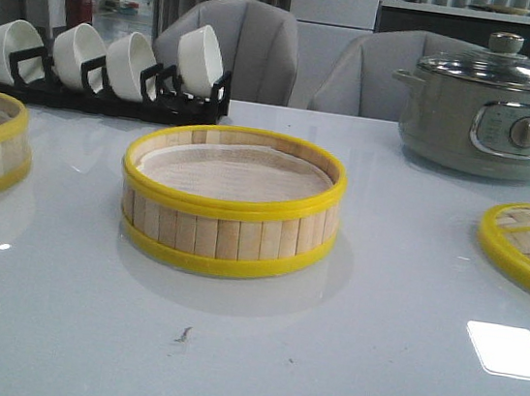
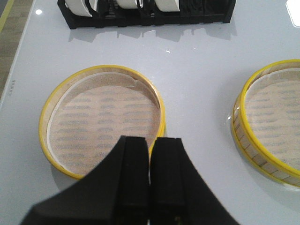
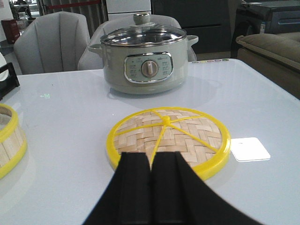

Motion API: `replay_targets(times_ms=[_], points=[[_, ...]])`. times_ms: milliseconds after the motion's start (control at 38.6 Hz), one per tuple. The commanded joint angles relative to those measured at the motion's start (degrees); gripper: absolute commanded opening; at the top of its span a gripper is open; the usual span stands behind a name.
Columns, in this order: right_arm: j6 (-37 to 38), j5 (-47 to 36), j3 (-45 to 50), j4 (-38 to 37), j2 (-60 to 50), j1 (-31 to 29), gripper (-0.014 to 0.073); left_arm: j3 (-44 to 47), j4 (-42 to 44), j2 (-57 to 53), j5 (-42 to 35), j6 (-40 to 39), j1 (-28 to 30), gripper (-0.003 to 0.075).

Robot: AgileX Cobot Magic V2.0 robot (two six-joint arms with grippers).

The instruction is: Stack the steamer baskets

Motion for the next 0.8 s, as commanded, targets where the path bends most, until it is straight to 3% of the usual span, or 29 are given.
replay_targets(times_ms=[0, 337, 570, 647, 777], points=[[-0.4, -4.7, -0.9, -0.7, -1.2, -0.3, 0.0068, -2.0, 1.0, -1.1, -3.0, 0.1, -0.3, 0.0087], [-0.4, -4.9, -0.9, -0.7, -1.2, -0.3, 0.0068, -2.0, 1.1, -1.1, -3.8, 0.1, -0.3, 0.0087], [0.8, -13.8, -2.3, 1.2, -1.2, -0.3, 0.0068, -2.0, 2.4, -1.1, -5.1, 0.1, -0.3, 0.0087], [1.0, -5.0, -7.3, 2.9, -0.3, -0.3, 0.0068, -2.0, 2.5, -1.1, -5.2, 0.1, -0.3, 0.0087], [-1.2, 12.6, -22.5, 1.4, 10.7, -0.3, 0.0068, -2.0, 2.5, -1.1, -5.1, 0.1, -0.3, 0.0087]])
